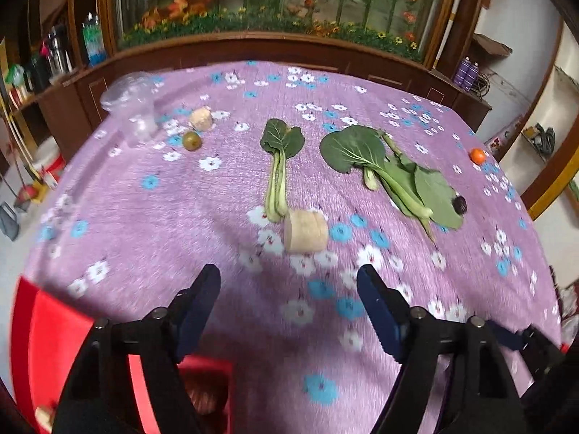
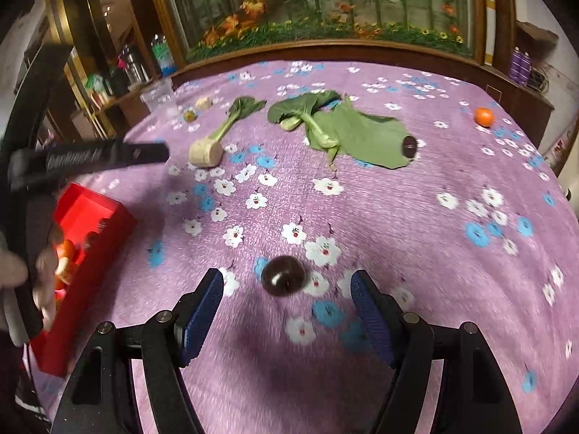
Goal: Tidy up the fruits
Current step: 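Move both grippers toward a tan square bun and the last dark plum, then grasp the tan square bun with the left gripper while the right gripper grasps the plum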
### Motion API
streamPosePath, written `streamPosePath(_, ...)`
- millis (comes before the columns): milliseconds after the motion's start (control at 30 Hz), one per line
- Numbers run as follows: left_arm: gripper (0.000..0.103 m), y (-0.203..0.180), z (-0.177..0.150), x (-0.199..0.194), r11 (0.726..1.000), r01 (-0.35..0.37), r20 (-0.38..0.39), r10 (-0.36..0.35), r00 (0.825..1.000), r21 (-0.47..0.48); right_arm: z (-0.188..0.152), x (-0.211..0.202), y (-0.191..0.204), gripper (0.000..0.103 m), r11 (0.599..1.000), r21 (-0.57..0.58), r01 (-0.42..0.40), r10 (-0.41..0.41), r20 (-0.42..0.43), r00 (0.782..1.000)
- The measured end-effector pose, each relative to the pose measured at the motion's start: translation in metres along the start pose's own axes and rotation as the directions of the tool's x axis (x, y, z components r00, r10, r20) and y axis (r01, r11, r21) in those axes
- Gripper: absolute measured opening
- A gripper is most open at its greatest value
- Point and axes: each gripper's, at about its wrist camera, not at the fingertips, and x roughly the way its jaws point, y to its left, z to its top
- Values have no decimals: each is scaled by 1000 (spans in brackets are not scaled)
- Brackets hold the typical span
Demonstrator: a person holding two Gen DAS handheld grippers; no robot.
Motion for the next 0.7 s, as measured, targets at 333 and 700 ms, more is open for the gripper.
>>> streamPosePath(333,76,-7,20,59,1000,-18,-84,20,996,23,5,20,3,68,1000,-10,-1,1,-12,1000)
streamPosePath(700,30,-17,11,61,998,-39,-65,43,997,47,1,17,9,28,998,-56,31,-30,11,999)
